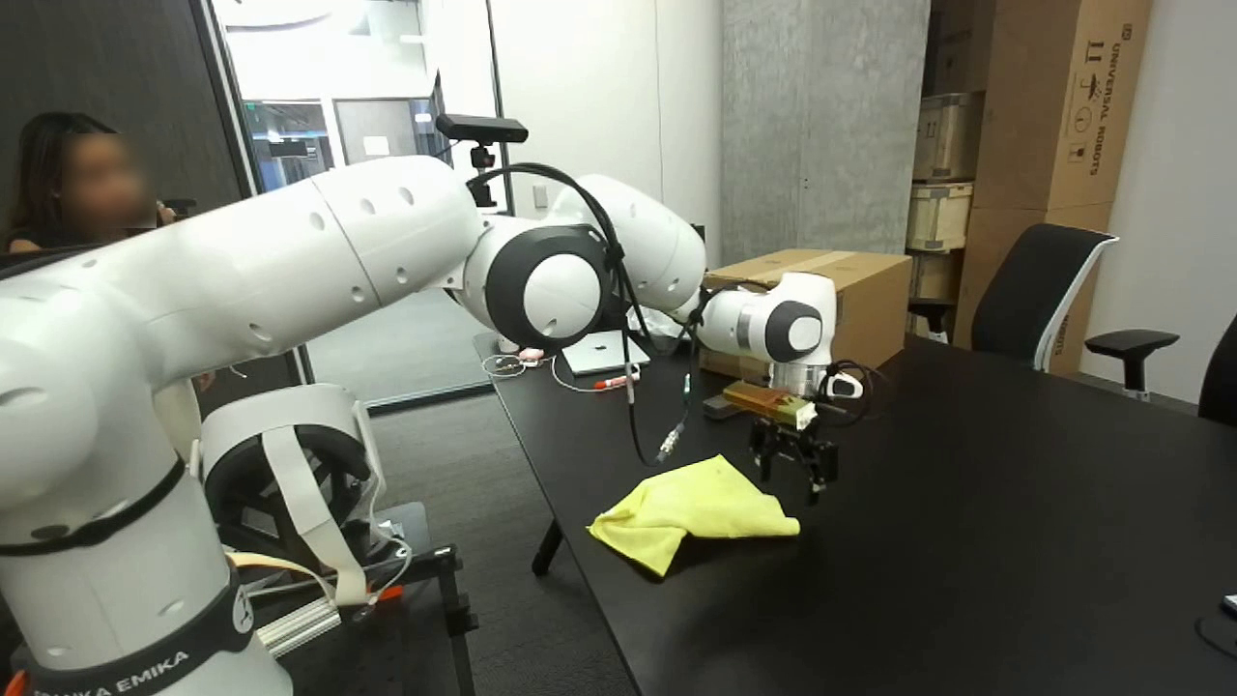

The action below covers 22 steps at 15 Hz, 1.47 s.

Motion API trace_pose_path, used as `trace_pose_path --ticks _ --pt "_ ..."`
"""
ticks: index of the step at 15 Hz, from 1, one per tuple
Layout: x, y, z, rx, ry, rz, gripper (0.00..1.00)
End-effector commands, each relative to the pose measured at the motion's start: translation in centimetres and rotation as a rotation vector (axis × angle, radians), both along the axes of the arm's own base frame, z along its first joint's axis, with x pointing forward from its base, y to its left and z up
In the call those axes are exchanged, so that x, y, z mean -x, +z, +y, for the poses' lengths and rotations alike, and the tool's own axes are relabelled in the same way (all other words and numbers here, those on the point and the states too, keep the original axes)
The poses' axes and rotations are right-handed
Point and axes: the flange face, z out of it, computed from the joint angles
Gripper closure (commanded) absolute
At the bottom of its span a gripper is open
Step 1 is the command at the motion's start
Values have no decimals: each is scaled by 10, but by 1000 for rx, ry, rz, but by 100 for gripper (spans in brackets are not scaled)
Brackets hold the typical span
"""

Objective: Fold the cloth on the table

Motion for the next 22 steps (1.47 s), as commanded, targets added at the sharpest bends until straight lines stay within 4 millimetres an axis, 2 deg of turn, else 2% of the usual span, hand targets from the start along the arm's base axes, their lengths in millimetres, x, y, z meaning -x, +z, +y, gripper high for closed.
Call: trace_pose_path --ticks 1,11,17,22 --pt "-5 11 -10 -73 0 -21 0" --pt "15 7 -3 -94 22 -43 0" --pt "40 20 -12 -93 20 -67 0" --pt "57 12 -17 -84 22 -70 0"
